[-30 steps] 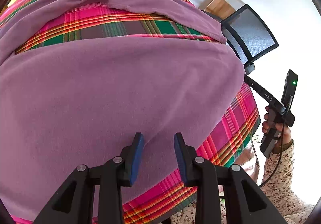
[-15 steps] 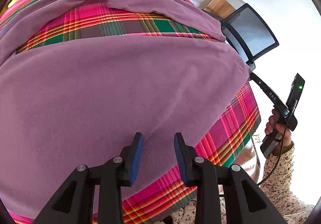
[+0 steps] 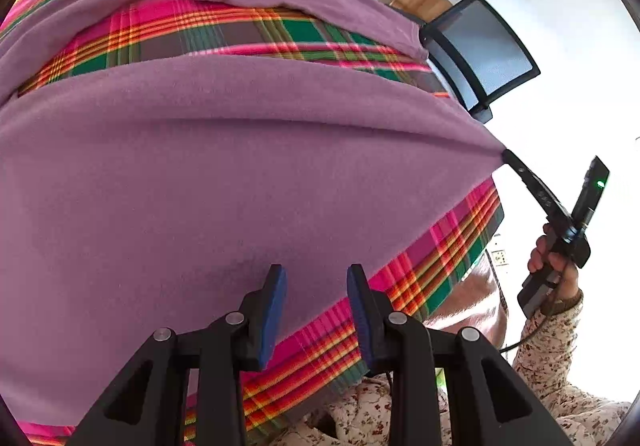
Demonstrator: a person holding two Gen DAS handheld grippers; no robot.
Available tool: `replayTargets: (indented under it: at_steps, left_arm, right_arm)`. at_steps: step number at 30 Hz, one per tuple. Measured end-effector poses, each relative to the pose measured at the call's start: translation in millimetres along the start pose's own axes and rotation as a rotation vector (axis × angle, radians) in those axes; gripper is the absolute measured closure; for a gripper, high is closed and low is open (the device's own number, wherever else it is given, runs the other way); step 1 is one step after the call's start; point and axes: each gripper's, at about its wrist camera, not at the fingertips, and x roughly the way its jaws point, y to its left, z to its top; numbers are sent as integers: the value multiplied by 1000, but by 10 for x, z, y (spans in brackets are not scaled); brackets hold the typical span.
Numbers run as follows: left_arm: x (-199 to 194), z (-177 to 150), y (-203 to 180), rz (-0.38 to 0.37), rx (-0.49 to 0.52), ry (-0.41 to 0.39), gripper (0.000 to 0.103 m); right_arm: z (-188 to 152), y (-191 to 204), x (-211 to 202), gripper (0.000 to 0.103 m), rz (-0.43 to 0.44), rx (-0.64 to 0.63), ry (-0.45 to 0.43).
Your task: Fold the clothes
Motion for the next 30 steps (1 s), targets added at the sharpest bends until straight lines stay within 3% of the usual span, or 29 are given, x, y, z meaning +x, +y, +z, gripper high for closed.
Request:
replayTargets:
  at_steps: [3,8,17,21,23,30]
  left_arm:
    - [-45,-52,6,27,15,-6,71]
    - [-129,-170,-5,111,65,-25,71]
    - [-159,-514,-161,304,286,-25,71]
    - [-135,-586,-200,329,327,-22,71]
    - [-81,-584,-235,391,355,-30,71]
    - [-14,-541,-240,416,356,-56,70]
  right_arm:
    - [-85,-39,185,99,-3,25,50]
    - [-64,20,210,99,-25,6,36]
    - [-64,62,240,98,-35,12,49]
    - [-74,74,251,98,-41,21,48]
    - [-77,80,248,98,-43,25,50]
    - [-94,85,230,97,-43,31,48]
